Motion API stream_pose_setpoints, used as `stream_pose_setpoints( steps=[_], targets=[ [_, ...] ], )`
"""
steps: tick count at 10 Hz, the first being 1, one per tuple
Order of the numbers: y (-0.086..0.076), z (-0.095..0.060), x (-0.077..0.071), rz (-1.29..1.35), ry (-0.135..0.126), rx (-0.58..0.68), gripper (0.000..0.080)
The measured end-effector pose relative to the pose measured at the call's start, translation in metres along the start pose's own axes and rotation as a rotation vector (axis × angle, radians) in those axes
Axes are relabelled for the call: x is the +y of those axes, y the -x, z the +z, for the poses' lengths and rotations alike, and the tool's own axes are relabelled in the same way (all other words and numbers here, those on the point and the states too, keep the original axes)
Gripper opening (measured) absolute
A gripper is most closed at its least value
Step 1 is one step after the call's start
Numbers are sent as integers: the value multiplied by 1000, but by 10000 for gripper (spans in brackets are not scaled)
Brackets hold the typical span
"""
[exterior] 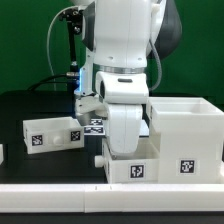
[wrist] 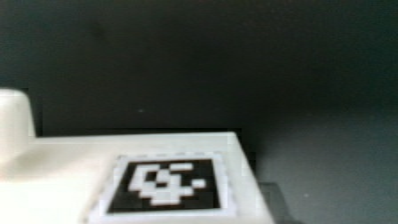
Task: Assemble drawer
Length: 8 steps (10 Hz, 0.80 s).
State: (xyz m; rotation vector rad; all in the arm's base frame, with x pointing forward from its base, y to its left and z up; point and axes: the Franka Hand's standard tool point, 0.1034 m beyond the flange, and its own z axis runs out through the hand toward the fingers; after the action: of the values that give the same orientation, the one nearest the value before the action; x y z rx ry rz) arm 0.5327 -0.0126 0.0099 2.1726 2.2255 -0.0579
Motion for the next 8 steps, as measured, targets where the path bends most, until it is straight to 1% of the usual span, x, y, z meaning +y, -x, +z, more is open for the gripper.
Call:
stream_pose_setpoints(
  steps=[1, 2, 6, 8],
  targets=[
    [-3, -2, 5, 20, -5, -2, 38],
    [-8, -3, 8, 37, -2, 0, 38],
    [-18, 0, 6, 92, -8, 3, 38],
    [-20, 1, 5, 93, -7, 4, 38]
  ],
)
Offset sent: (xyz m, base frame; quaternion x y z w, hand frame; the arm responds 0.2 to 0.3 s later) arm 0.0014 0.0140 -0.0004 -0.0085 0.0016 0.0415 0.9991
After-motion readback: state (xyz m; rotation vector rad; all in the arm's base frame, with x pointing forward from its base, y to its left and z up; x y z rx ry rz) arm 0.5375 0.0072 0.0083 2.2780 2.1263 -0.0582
